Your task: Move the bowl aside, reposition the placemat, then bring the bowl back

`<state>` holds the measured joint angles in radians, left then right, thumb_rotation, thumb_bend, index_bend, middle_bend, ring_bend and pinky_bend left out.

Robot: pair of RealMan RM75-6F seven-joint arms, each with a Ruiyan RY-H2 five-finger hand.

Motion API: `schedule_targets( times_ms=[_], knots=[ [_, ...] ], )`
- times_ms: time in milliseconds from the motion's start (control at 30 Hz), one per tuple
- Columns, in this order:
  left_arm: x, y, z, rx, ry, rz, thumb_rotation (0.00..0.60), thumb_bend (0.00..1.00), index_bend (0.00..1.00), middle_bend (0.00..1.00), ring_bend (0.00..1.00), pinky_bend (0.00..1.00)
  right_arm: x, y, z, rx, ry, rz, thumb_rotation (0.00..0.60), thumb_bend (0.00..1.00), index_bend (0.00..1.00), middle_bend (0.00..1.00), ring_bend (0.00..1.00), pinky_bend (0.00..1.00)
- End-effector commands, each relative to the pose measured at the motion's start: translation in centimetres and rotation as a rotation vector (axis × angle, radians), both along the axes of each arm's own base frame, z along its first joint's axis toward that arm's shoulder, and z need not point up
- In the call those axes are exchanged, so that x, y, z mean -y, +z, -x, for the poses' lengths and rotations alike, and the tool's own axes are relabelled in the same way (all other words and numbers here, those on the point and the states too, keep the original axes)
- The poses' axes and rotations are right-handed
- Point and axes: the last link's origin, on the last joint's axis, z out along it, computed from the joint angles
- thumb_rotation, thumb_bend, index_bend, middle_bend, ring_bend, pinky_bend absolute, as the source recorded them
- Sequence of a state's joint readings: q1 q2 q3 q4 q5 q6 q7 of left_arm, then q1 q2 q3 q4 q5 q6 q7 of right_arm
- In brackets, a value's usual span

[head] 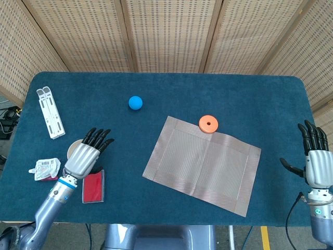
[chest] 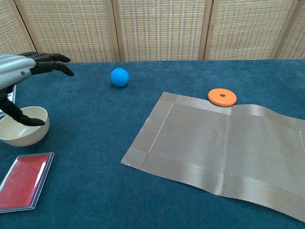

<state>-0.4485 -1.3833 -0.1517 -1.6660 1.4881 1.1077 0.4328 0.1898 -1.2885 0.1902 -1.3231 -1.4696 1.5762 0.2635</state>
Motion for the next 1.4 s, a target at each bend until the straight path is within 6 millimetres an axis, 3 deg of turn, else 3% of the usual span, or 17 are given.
schedule_targets(
  times_ms=[33, 333, 667, 1200, 1400],
  knots=[
    [-1.0, -1.8, -1.7, -0.018, -0.021, 0.034, 0.600, 0.05, 0.16, 0.00, 0.00, 0.00, 0.0, 0.1, -0.1, 0.014, 0.008, -0.004, 0.600, 0.30, 0.01, 0.00, 0.00, 0.00],
    [-2.4, -7.3, -4.5, -0.125, -0.071, 0.131, 0.600, 0.05, 0.16, 0.00, 0.00, 0.00, 0.2, 0.7, 0.1, 0.084, 0.016, -0.012, 0.600, 0.30, 0.02, 0.00, 0.00, 0.00],
    [-2.4, -11.6, -7.0, -0.186, -0.109, 0.201, 0.600, 0.05, 0.15, 0.00, 0.00, 0.00, 0.4, 1.4, 0.2, 0.131, 0.021, -0.005, 0.600, 0.30, 0.02, 0.00, 0.00, 0.00],
    [-2.5, -12.8, -6.8, -0.269, -0.109, 0.225, 0.600, 0.05, 0.14, 0.00, 0.00, 0.00, 0.5, 1.8, 0.4, 0.181, 0.023, -0.003, 0.600, 0.30, 0.03, 0.00, 0.00, 0.00],
    [-2.5, -13.7, -7.4, -0.252, -0.123, 0.214, 0.600, 0.07, 0.18, 0.00, 0.00, 0.00, 0.6, 1.8, 0.3, 0.188, 0.025, -0.003, 0.600, 0.29, 0.03, 0.00, 0.00, 0.00]
  ],
)
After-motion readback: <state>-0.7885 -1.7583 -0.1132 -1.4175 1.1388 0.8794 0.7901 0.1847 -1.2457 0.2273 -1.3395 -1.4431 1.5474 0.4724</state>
